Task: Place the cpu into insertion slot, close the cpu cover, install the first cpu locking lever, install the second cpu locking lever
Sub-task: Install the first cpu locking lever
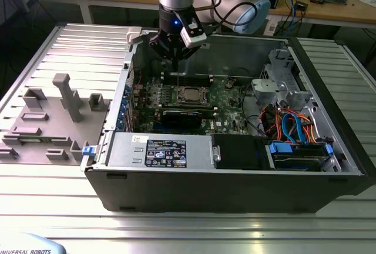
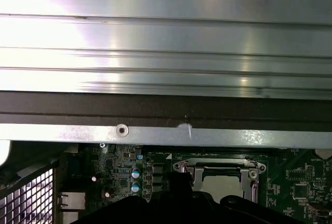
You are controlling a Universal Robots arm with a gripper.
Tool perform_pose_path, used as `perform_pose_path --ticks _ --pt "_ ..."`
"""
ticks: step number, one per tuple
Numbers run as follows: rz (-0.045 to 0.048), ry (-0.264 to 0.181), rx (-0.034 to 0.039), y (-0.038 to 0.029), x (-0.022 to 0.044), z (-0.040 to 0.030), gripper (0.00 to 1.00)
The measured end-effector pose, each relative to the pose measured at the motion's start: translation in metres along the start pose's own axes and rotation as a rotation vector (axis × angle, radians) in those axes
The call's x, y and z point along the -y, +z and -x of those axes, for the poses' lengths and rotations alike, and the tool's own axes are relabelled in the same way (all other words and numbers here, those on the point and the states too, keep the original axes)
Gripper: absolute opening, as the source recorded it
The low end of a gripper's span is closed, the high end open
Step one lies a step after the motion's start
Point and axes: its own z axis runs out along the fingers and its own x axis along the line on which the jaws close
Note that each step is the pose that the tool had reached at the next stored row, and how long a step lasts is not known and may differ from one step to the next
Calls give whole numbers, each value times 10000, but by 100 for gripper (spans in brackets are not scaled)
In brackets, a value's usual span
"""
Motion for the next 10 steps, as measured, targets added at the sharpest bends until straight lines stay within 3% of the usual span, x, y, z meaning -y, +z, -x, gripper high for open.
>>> perform_pose_path --ticks 2,10 --pt "0 -1 0 1 1 31 11" --pt "0 -1 0 1 1 47 11"
